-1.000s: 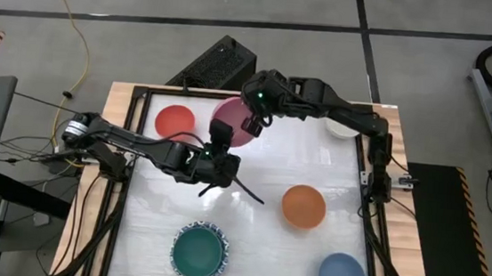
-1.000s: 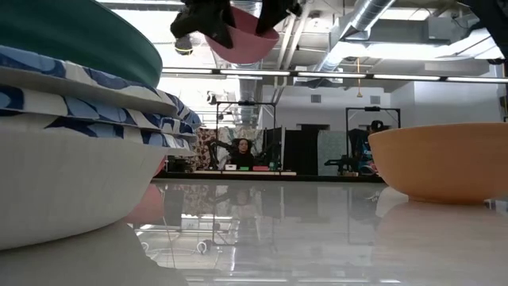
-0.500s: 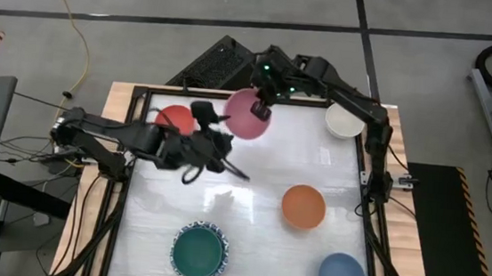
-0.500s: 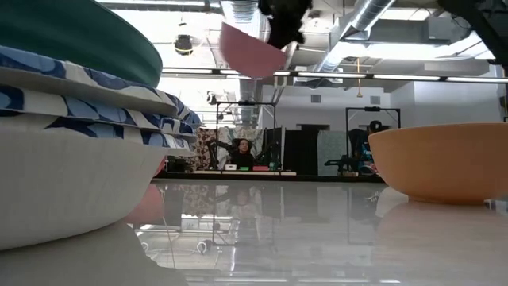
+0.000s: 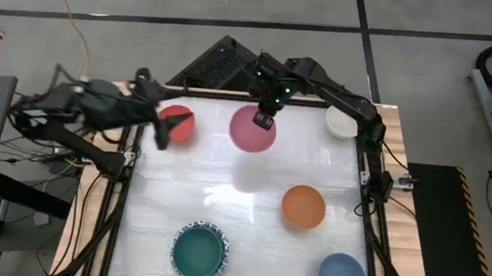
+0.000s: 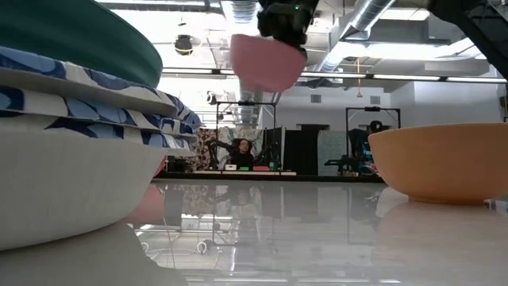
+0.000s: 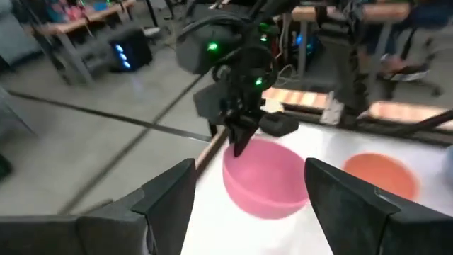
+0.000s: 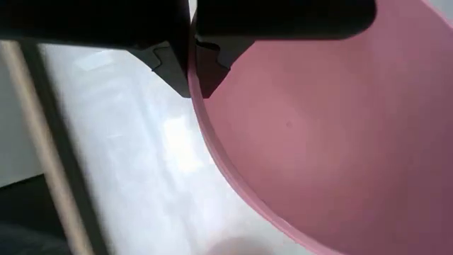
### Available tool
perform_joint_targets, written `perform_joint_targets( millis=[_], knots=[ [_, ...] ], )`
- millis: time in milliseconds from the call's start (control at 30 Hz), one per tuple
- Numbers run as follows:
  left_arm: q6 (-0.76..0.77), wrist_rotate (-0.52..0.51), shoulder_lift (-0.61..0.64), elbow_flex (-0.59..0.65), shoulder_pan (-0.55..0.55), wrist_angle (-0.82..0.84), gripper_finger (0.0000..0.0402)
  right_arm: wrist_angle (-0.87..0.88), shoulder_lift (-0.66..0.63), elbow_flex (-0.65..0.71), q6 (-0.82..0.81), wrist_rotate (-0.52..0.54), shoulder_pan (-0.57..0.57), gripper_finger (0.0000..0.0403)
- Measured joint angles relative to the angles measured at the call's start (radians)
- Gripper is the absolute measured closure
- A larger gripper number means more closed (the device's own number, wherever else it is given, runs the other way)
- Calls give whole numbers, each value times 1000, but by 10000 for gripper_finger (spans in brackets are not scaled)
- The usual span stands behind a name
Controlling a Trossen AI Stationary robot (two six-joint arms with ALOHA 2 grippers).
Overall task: Nest bowls inside each other
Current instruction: Stack the pink bowl on top of the green bowl
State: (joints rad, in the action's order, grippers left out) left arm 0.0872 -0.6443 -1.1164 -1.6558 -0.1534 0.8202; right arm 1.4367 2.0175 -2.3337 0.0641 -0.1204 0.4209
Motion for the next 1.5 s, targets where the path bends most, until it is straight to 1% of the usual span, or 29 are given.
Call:
perform_joint_targets(
  millis=[33,133,200,333,433,533,633,767,833,933,1033,1100,1200,1233,1333,1433,1500],
  knots=[
    [33,11,23,1,0,22,148,26,-2,0,1,-17,3,396],
    [118,12,86,9,-9,82,148,108,-6,-1,1,-19,7,396],
    [160,12,117,10,-20,128,148,131,-7,0,13,-20,7,396],
    [240,13,159,11,-46,208,148,133,-18,0,44,-135,-1,396],
    [283,22,172,11,-70,250,148,134,-50,0,66,-147,9,396],
    [311,38,176,11,-92,276,148,133,-117,0,98,-147,36,396],
    [317,38,174,11,-108,290,148,134,-215,0,110,-151,77,396],
    [299,21,165,12,-111,288,148,134,-354,0,87,-191,142,396],
    [292,9,154,12,-111,289,148,131,-423,22,73,-187,156,396],
    [291,5,146,12,-111,288,148,131,-537,151,39,-152,159,396],
    [291,6,141,12,-111,288,148,82,-671,404,-23,-146,166,396],
    [292,17,140,12,-112,288,148,-21,-763,596,-78,-180,163,396],
    [292,27,140,12,-112,288,148,-235,-882,864,-223,-232,125,396],
    [292,31,140,12,-112,288,148,-297,-915,936,-274,-244,102,396],
    [292,36,141,12,-112,288,148,-448,-989,1104,-433,-236,-11,396],
    [291,36,142,12,-112,288,148,-601,-997,1215,-560,-182,-169,396],
    [291,36,142,12,-112,288,148,-716,-969,1248,-625,-137,-272,396]
  ],
)
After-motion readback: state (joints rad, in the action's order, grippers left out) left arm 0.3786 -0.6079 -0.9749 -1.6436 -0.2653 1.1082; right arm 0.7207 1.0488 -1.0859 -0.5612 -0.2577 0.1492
